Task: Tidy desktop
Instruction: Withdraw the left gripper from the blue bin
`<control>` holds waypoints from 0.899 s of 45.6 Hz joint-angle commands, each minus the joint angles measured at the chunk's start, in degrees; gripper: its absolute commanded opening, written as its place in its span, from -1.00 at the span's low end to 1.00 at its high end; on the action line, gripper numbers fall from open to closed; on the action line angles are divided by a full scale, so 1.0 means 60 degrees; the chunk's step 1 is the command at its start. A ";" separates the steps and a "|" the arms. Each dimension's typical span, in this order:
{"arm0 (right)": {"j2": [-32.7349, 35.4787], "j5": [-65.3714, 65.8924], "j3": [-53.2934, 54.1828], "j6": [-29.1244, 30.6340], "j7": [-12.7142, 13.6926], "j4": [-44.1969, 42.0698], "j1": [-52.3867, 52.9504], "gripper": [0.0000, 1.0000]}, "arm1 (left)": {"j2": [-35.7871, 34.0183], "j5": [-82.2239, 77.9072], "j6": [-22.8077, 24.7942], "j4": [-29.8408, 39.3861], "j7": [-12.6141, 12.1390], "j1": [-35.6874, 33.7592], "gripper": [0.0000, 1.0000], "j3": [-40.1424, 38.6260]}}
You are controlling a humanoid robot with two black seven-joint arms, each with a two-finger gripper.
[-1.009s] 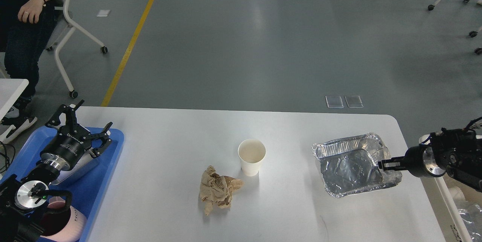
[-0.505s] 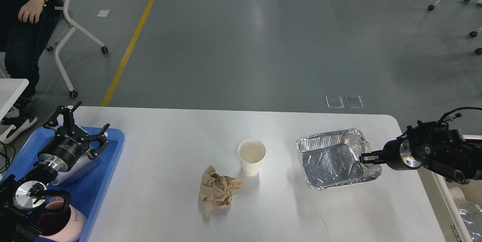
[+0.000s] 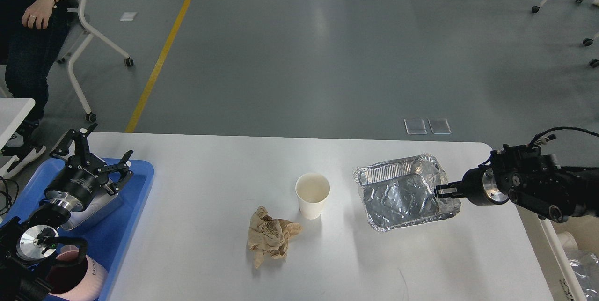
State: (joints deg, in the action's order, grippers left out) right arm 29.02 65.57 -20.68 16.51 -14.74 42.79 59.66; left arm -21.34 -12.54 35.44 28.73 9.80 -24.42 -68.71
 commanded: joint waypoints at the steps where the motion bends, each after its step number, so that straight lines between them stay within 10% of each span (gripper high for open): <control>1: 0.0027 -0.0015 0.0004 -0.0027 -0.0004 -0.0012 -0.0026 -1.00 | -0.0207 -0.0048 -0.0033 0.0001 0.1002 0.0101 0.94 0.0026; 13: 0.0027 -0.0336 0.0018 -0.0071 -0.0004 0.0032 -0.0055 -1.00 | 0.0042 -0.1204 -0.1306 0.0177 0.1076 -0.0118 0.94 0.1195; 23: 0.0027 -0.0484 0.0018 -0.0115 -0.0004 0.0047 -0.0070 -1.00 | -0.0163 -0.2714 -0.4119 0.0176 0.1135 -0.1130 0.94 0.3512; 41: 0.0188 -0.0484 0.0121 -0.0159 -0.0033 0.0076 -0.0070 -1.00 | -0.2534 -0.2817 -0.3695 0.3573 0.0229 -0.1232 0.94 0.5871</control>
State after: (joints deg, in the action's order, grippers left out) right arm 30.05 62.66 -20.43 15.57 -14.91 43.20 59.24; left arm -30.41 -29.48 12.79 42.41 14.31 -31.79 -36.37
